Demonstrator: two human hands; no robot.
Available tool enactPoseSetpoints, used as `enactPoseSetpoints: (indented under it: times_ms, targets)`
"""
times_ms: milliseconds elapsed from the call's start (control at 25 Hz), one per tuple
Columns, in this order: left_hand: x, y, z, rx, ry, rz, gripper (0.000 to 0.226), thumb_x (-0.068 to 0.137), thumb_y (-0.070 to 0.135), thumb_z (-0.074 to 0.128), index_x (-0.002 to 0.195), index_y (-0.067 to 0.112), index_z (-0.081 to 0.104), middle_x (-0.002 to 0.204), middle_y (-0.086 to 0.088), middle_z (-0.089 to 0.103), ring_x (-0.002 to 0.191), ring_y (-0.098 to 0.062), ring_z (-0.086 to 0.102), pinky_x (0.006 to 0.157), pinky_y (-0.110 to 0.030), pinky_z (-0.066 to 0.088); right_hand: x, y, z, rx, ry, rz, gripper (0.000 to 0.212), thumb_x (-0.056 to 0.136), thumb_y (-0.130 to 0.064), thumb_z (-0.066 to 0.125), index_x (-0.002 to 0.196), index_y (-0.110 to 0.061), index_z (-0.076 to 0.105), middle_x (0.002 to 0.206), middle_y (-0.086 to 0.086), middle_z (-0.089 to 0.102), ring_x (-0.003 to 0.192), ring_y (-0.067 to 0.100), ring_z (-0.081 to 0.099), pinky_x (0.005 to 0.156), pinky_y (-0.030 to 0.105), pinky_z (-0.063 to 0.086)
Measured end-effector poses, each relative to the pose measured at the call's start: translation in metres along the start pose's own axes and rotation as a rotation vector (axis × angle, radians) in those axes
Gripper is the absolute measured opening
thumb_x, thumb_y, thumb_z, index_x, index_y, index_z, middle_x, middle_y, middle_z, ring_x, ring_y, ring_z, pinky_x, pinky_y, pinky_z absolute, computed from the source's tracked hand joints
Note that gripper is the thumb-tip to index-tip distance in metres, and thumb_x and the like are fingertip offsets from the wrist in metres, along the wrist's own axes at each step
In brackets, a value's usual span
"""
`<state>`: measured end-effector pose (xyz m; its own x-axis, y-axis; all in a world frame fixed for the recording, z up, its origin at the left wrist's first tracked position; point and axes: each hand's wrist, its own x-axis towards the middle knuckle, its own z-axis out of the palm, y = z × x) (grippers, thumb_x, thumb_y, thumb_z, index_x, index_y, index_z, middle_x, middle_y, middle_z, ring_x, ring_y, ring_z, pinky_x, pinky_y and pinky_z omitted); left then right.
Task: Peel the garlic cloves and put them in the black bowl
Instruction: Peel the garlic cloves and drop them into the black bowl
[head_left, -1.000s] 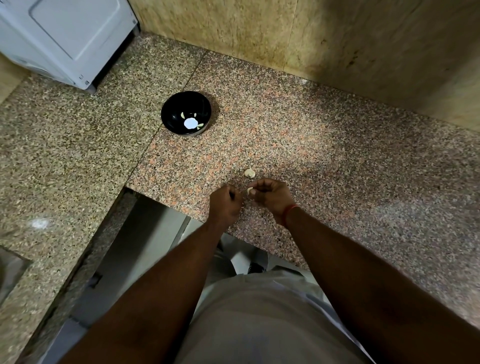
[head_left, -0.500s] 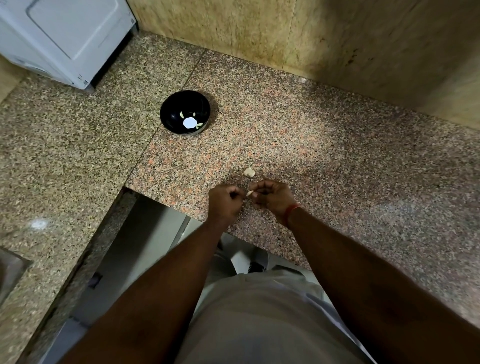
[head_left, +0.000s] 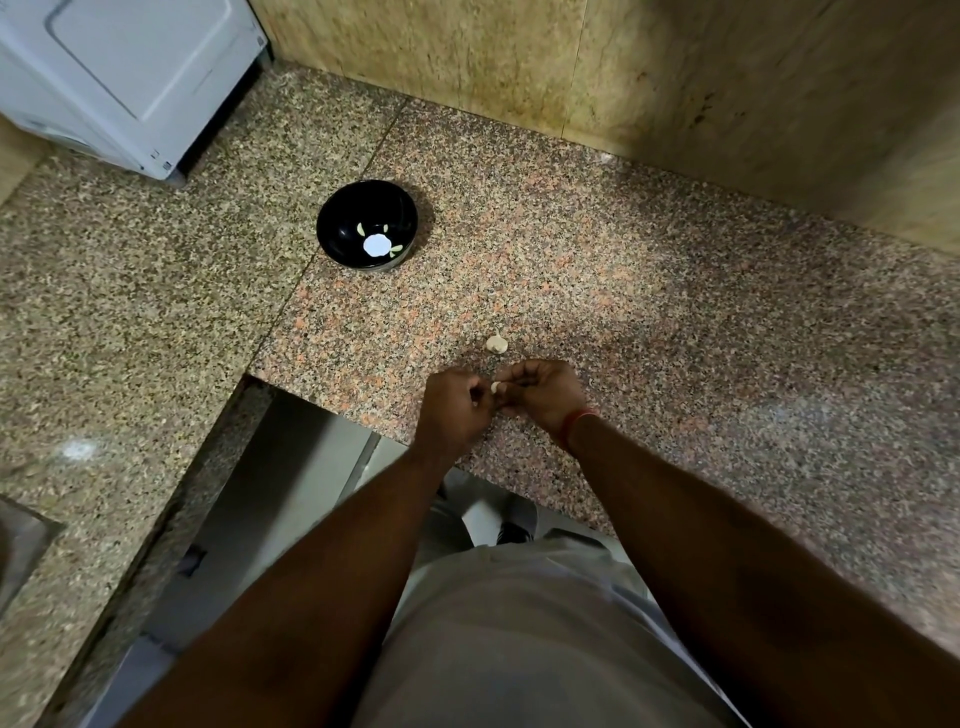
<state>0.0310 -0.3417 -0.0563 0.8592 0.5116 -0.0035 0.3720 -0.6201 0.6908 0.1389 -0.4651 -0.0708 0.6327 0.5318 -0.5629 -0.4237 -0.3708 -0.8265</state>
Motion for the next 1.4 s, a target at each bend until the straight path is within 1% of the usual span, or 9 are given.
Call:
enactPoseSetpoints:
  times_ms: [80,160,320,520,760,880,1040,1200,1400]
  targets:
    - [0.0,0.0,0.001,0.025,-0.025,-0.011,0.022,0.082,0.011,0.077,0.064,0.013,0.065,0.061,0.005,0.046,0.052,0.003,0.036,0.049,-0.012,0.022,0.0,0.001,0.0,0.0,-0.006,-0.004,0.014,0.086,0.006,0.075,0.1,0.007,0.071,0.094,0.026,0.075,0.08,0.03,0.073,0.072,0.04,0.065]
    - [0.001,0.0,0.0,0.035,-0.039,-0.018,0.025,0.081,0.011,0.075,0.062,0.016,0.06,0.06,0.003,0.045,0.05,-0.008,0.038,0.05,-0.023,0.022,0.0,0.001,0.001,0.007,-0.004,0.002,0.013,0.086,0.007,0.075,0.098,0.008,0.071,0.095,0.029,0.074,0.082,0.034,0.073,0.078,0.048,0.064]
    - [0.002,0.001,0.0,0.015,-0.049,-0.007,0.03,0.082,0.023,0.067,0.056,0.013,0.055,0.055,-0.001,0.046,0.048,-0.018,0.04,0.048,-0.028,0.018,0.0,0.003,0.003,0.005,0.008,0.022,0.015,0.083,0.004,0.079,0.096,0.007,0.072,0.09,0.022,0.076,0.085,0.035,0.075,0.076,0.047,0.064]
    - [0.004,0.003,-0.002,0.005,-0.052,0.001,0.037,0.082,0.021,0.069,0.054,0.022,0.045,0.051,0.006,0.038,0.046,-0.016,0.035,0.048,-0.027,0.016,0.001,0.001,0.004,-0.008,0.016,0.025,0.013,0.083,0.005,0.079,0.094,0.005,0.073,0.09,0.021,0.076,0.086,0.035,0.076,0.076,0.047,0.064]
    - [0.004,0.003,0.0,0.017,-0.054,0.014,0.047,0.083,0.014,0.075,0.055,0.027,0.039,0.052,0.016,0.033,0.046,-0.003,0.03,0.047,-0.023,0.014,0.003,0.003,0.001,0.007,-0.001,0.028,0.011,0.084,0.007,0.076,0.094,0.005,0.073,0.089,0.02,0.077,0.086,0.036,0.076,0.078,0.05,0.064]
    - [0.005,0.004,-0.001,0.016,-0.038,0.013,0.042,0.084,0.014,0.074,0.056,0.025,0.044,0.053,0.017,0.034,0.047,0.0,0.031,0.047,-0.022,0.017,0.004,0.003,-0.001,0.008,-0.009,0.02,0.01,0.086,0.008,0.074,0.094,0.004,0.074,0.089,0.019,0.077,0.083,0.033,0.076,0.077,0.05,0.064]
    - [0.004,0.0,0.002,-0.065,-0.023,-0.074,0.03,0.086,0.015,0.076,0.062,0.019,0.058,0.055,0.014,0.048,0.049,0.002,0.041,0.049,-0.009,0.025,0.004,-0.002,-0.003,0.091,-0.015,0.037,0.015,0.088,0.009,0.071,0.102,0.004,0.075,0.09,0.019,0.076,0.081,0.028,0.073,0.08,0.048,0.064]
    - [0.004,-0.004,0.008,-0.091,-0.015,-0.142,0.021,0.086,0.016,0.076,0.067,0.012,0.065,0.06,0.002,0.06,0.052,-0.009,0.05,0.051,-0.021,0.035,0.006,-0.005,-0.005,0.127,-0.044,0.086,0.018,0.087,0.007,0.072,0.105,0.004,0.075,0.094,0.018,0.077,0.088,0.03,0.075,0.084,0.049,0.062]
    - [0.005,-0.003,0.007,-0.11,-0.041,-0.148,0.022,0.086,0.018,0.076,0.068,0.011,0.066,0.061,0.001,0.061,0.052,-0.008,0.05,0.051,-0.018,0.036,0.003,-0.007,-0.006,0.162,-0.085,0.105,0.023,0.083,0.005,0.077,0.107,0.005,0.074,0.1,0.016,0.078,0.094,0.031,0.076,0.085,0.045,0.063]
